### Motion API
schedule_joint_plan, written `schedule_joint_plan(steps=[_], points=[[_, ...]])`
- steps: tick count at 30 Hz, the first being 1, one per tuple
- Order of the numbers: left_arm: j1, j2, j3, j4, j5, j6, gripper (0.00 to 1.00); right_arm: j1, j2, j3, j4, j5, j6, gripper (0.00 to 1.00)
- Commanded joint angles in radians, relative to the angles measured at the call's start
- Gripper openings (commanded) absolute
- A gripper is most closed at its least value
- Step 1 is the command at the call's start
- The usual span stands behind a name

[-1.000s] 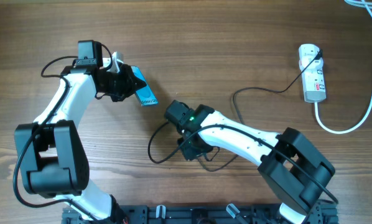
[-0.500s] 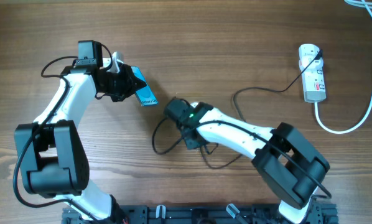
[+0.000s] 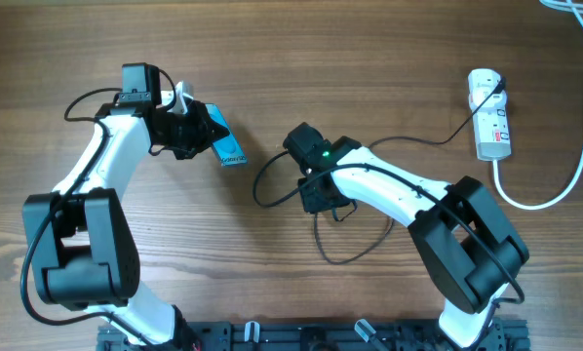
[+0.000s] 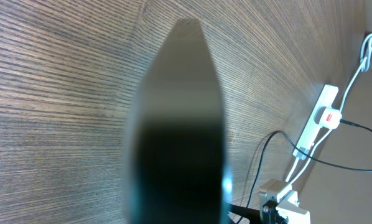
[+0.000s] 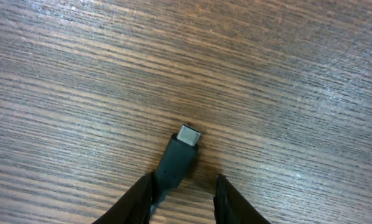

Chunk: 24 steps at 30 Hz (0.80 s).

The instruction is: Plug charger to phone and switch on socket

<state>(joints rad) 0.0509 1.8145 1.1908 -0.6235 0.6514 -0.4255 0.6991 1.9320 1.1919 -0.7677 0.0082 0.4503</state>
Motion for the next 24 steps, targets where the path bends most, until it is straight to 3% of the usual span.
schedule_joint_plan(steps=[1,3,5,6,8,12,15,18,20,21,23,24], points=[[0.003,-0.006,-0.002,0.004,0.009,-0.01,0.04,-0.001,0.058,-0.024,-0.014,-0.082,-0.002,0.33],[0.003,-0.006,-0.002,0.004,0.009,-0.01,0.04,-0.001,0.058,-0.024,-0.011,-0.106,-0.003,0.18],[0.003,-0.006,-0.002,0.004,0.009,-0.01,0.04,-0.001,0.058,-0.024,-0.011,-0.114,-0.002,0.13],[0.003,-0.006,-0.002,0.004,0.009,-0.01,0.04,-0.002,0.058,-0.024,-0.006,-0.11,-0.006,0.04],[0.003,-0.006,-0.002,0.004,0.009,-0.01,0.04,-0.003,0.058,-0.024,0.018,-0.038,-0.006,0.04],[0.003,-0.006,-0.002,0.004,0.009,-0.01,0.04,-0.003,0.058,-0.024,0.161,-0.049,-0.269,0.04],[0.003,-0.006,-0.002,0.005,0.009,-0.01,0.04,-0.003,0.058,-0.024,0.153,-0.055,-0.262,0.05],[0.003,-0.006,-0.002,0.003,0.008,-0.009,0.04,-0.003,0.058,-0.024,0.117,-0.074,-0.256,0.22],[0.003,-0.006,-0.002,0.004,0.008,-0.008,0.04,-0.003,0.058,-0.024,0.116,-0.088,-0.256,0.23],[0.003,-0.006,-0.002,0.004,0.008,-0.008,0.04,-0.003,0.058,-0.024,0.116,-0.088,-0.256,0.29],[0.003,-0.006,-0.002,0.004,0.005,-0.008,0.04,-0.004,0.058,-0.024,0.116,-0.088,-0.206,0.27],[0.003,-0.006,-0.002,0.004,0.005,-0.008,0.04,-0.004,0.058,-0.024,0.116,-0.088,-0.177,0.21]])
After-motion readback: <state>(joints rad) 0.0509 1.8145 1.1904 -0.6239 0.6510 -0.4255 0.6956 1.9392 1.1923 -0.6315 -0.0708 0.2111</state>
